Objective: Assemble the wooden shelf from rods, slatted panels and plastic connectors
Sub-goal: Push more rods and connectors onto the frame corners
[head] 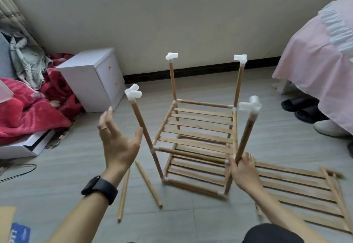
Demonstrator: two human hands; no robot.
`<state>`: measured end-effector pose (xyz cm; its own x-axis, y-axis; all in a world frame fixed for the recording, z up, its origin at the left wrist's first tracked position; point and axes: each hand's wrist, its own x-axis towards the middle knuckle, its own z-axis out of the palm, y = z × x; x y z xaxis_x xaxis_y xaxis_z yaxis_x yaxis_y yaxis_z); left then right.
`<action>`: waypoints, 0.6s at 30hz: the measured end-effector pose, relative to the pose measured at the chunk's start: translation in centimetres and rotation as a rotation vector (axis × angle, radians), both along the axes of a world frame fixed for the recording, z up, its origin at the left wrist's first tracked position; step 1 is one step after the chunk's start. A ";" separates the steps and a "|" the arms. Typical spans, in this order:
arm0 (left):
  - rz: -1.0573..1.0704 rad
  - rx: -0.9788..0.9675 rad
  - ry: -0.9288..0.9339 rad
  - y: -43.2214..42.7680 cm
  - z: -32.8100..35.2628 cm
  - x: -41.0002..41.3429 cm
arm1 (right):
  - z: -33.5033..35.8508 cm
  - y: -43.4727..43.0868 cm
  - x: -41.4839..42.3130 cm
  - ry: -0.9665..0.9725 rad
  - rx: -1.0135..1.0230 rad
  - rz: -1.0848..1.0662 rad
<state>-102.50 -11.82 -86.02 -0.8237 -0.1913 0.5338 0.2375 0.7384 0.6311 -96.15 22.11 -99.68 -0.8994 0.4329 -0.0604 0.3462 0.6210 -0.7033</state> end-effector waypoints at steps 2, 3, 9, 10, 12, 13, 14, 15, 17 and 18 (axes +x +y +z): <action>-0.057 0.151 -0.311 0.3 -1.9 -0.1 | 0.3 1.1 -1.3 -0.012 -0.021 -0.010; -0.102 0.184 -0.427 0.6 -2.7 -0.2 | 0.4 1.6 -1.9 -0.023 -0.029 -0.006; -0.232 0.286 -0.575 2.9 -5.9 -2.2 | 0.9 3.3 -4.0 -0.091 -0.123 -0.003; -0.212 0.291 -0.564 3.0 -6.3 -2.5 | 1.0 3.5 -4.2 -0.101 -0.143 -0.006; -0.179 0.242 -0.538 2.9 -7.0 -2.7 | 1.0 4.2 -4.5 -0.100 -0.179 -0.015; -0.168 0.183 -0.516 2.8 -7.3 -2.6 | 1.0 4.5 -4.5 -0.094 -0.195 -0.022; -0.164 0.119 -0.485 2.7 -7.5 -2.3 | 0.9 4.7 -4.4 -0.088 -0.207 -0.034; -0.166 0.070 -0.445 2.7 -7.9 -1.8 | 0.8 4.9 -4.4 -0.083 -0.213 -0.048; -0.177 0.031 -0.349 2.8 -8.7 -0.5 | 0.5 5.0 -4.3 -0.063 -0.223 -0.081; -0.182 0.024 -0.307 2.9 -9.1 0.1 | 0.5 4.8 -4.2 -0.053 -0.230 -0.101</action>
<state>-102.39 -8.89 -95.12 -0.9668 -0.0364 0.2531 0.1601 0.6856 0.7102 -100.39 26.92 -99.14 -0.8452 0.4899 -0.2135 0.4383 0.4069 -0.8015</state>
